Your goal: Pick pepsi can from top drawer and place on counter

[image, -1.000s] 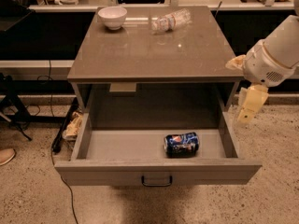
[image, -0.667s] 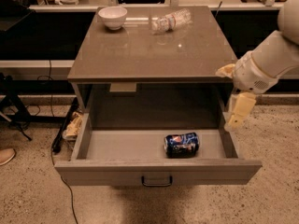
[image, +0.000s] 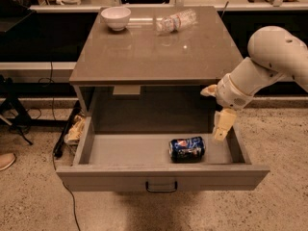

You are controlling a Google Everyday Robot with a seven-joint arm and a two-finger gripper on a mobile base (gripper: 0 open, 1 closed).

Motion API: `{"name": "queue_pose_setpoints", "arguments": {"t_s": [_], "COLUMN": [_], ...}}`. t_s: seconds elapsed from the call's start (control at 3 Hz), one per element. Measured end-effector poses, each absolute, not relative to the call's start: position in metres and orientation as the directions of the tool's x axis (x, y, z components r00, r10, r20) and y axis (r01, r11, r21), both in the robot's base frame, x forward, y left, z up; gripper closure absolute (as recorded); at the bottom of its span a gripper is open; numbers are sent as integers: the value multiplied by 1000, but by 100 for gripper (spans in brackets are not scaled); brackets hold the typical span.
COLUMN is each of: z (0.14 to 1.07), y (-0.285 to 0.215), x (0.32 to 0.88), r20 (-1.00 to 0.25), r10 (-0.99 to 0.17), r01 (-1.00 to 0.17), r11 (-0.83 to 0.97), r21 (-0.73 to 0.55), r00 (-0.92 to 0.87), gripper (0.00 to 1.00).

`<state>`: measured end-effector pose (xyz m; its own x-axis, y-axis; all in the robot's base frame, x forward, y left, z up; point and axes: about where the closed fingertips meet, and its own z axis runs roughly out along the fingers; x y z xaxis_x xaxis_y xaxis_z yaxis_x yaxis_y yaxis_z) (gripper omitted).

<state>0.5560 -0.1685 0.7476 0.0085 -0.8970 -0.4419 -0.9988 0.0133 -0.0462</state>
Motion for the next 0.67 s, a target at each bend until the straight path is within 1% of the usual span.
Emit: {"name": "queue_pose_setpoints", "arguments": {"t_s": [0.67], "z": [715], "y": [-155], "x": [562], "r20": [-453], "r10": [-891], "r01": [-999], "r11": [-23], "r21": [-30], "r00": [35], "gripper": [0]}}
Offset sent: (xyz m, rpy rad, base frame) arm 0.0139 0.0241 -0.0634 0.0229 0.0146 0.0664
